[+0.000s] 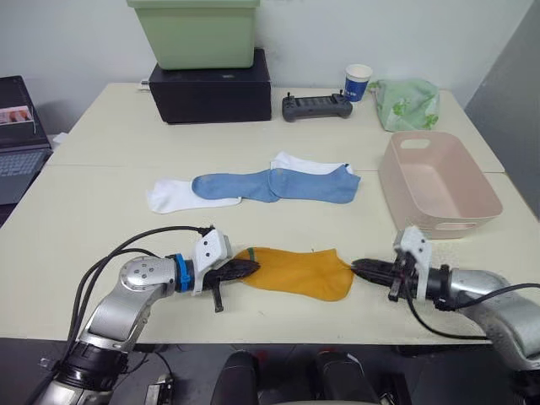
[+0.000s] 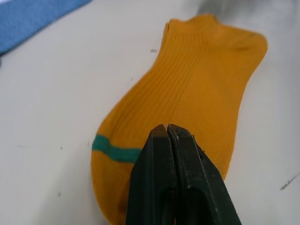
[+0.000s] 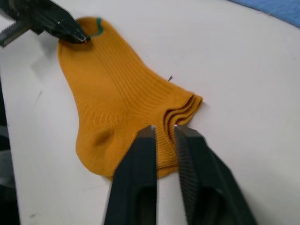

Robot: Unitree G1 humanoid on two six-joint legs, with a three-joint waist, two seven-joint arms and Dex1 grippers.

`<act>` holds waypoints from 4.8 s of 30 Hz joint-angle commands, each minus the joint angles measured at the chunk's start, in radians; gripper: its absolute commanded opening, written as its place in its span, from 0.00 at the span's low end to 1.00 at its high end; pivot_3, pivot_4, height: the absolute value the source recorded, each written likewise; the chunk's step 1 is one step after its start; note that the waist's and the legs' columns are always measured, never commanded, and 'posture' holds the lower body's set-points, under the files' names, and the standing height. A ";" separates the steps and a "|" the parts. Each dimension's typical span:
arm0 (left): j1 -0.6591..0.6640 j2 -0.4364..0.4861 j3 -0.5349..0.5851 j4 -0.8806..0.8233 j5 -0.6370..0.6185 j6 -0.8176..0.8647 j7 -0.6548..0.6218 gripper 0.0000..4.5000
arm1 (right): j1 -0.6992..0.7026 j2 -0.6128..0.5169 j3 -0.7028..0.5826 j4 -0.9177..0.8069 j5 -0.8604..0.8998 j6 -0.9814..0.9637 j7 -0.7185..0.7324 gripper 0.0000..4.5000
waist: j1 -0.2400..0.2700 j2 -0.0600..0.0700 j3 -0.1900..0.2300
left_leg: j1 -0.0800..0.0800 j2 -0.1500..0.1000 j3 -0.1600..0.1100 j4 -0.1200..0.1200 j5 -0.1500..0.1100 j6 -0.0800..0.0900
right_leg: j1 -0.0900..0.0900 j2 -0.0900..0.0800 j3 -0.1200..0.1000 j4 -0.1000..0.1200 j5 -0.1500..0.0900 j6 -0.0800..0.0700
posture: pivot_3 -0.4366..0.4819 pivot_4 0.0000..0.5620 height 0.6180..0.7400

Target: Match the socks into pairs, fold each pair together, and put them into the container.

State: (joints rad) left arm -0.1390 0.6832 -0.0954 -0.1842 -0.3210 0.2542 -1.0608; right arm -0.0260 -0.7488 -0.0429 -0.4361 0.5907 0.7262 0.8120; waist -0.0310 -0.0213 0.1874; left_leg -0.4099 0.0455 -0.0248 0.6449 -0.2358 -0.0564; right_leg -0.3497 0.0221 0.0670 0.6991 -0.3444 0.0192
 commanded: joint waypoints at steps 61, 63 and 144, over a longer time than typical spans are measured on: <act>-0.200 -0.222 -0.277 0.205 0.182 0.013 0.030 0.01 | -0.398 0.090 0.012 0.174 0.310 0.439 0.175 0.00 | 0.000 0.001 0.000 | -0.004 -0.001 -0.001 0.001 0.000 0.000 | -0.002 0.002 -0.001 0.000 0.000 0.000 | 0.48 0.27 1.00; -0.200 -0.219 -0.265 0.196 0.171 0.018 0.029 0.01 | -0.409 0.154 0.043 0.182 0.288 0.434 0.117 0.00 | 0.000 0.001 0.000 | -0.004 -0.001 -0.001 0.002 0.000 0.000 | -0.002 0.002 -0.002 0.000 0.000 0.000 | 0.48 0.27 1.00; -0.110 -0.033 -0.108 0.167 0.125 -0.114 -0.026 0.00 | -0.441 0.637 -0.096 0.301 0.146 0.888 -0.316 0.93 | -0.010 0.002 -0.001 | -0.004 0.001 -0.001 -0.001 0.000 0.000 | -0.006 0.002 -0.001 0.002 0.001 0.000 | 0.48 0.27 1.00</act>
State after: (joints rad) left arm -0.2577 0.6411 -0.2034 -0.0265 -0.2085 0.1395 -1.0823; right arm -0.4635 -0.1311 -0.1395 -0.1606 0.7277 1.5957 0.5190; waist -0.0406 -0.0192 0.1866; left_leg -0.4142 0.0469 -0.0254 0.6440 -0.2357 -0.0561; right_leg -0.3553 0.0244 0.0666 0.7011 -0.3439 0.0188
